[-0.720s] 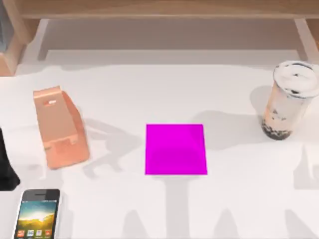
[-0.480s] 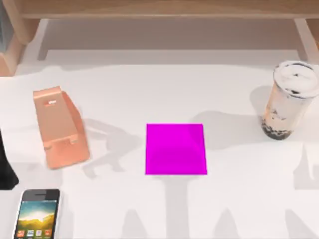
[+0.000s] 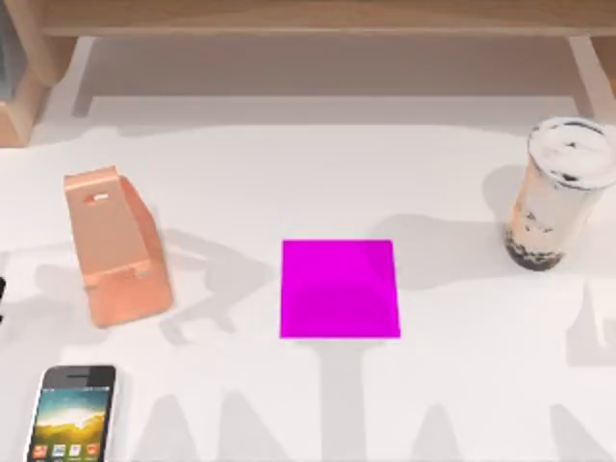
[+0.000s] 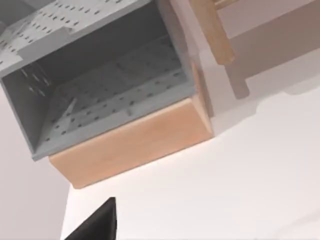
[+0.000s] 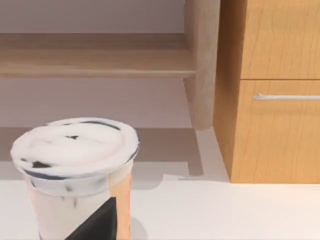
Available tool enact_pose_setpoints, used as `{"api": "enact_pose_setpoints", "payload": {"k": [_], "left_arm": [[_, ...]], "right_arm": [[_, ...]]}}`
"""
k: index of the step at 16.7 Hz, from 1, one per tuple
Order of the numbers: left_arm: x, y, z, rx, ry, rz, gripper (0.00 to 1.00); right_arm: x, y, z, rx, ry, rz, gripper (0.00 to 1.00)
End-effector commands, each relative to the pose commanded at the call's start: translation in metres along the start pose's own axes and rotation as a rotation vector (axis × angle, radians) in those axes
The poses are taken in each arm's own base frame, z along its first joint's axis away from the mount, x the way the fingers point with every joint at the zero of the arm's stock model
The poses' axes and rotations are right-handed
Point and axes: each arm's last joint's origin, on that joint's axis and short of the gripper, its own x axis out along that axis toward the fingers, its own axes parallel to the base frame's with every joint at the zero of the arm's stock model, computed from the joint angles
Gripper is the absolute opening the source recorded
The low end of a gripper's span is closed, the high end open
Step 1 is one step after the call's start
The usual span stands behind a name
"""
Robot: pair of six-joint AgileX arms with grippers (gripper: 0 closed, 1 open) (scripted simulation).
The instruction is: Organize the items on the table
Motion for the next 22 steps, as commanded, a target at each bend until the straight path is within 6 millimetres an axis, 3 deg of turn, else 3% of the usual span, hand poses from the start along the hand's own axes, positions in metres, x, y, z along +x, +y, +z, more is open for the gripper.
{"api": "enact_pose_setpoints", "payload": {"k": [5, 10, 13, 17, 22], "left_arm": [[0.04, 0.03, 0.045, 0.468, 0.259, -0.181, 1.0], [0.111, 0.061, 0.065, 0.939, 0.442, -0.526, 1.0], [0.158, 0.079, 0.057, 1.166, 0.477, -0.78, 1.0], [0.211, 0.1, 0.029, 1.368, 0.432, -1.105, 1.0], [0.249, 0.116, -0.008, 1.464, 0.329, -1.368, 1.0]], "right_arm": [[0.0, 0.0, 0.0, 0.0, 0.0, 0.0, 1.0], [0.0, 0.0, 0.0, 0.0, 0.0, 0.0, 1.0], [0.0, 0.0, 0.0, 0.0, 0.0, 0.0, 1.0], [0.0, 0.0, 0.0, 0.0, 0.0, 0.0, 1.0], [0.0, 0.0, 0.0, 0.0, 0.0, 0.0, 1.0]]}}
